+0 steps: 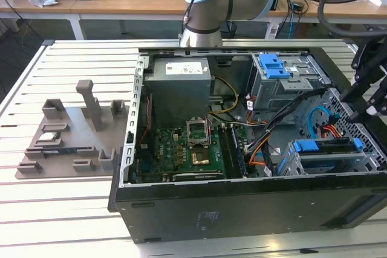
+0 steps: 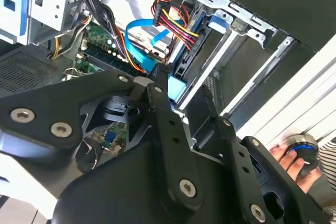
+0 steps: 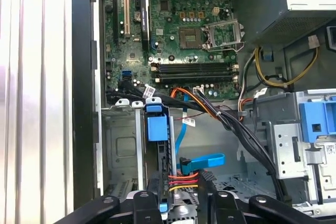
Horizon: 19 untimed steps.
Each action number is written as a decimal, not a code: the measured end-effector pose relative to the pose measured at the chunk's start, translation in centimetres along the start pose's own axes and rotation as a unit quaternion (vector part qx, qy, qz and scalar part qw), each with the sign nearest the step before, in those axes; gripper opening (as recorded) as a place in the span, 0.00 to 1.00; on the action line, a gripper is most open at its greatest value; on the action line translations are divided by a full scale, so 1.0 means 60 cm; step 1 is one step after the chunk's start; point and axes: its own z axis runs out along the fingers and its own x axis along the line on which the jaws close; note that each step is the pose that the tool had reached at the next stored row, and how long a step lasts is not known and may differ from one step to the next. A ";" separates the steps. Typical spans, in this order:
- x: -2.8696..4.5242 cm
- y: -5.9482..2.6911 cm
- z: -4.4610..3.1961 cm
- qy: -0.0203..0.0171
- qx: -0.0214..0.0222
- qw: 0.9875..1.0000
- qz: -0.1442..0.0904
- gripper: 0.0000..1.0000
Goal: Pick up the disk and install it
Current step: 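Insert the second disk wire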
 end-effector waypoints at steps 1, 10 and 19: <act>0.001 -0.001 0.007 0.000 0.000 1.000 0.000 0.42; -0.002 0.005 0.038 -0.001 0.000 1.000 -0.004 0.42; -0.003 0.007 0.043 -0.001 -0.001 1.000 -0.007 0.16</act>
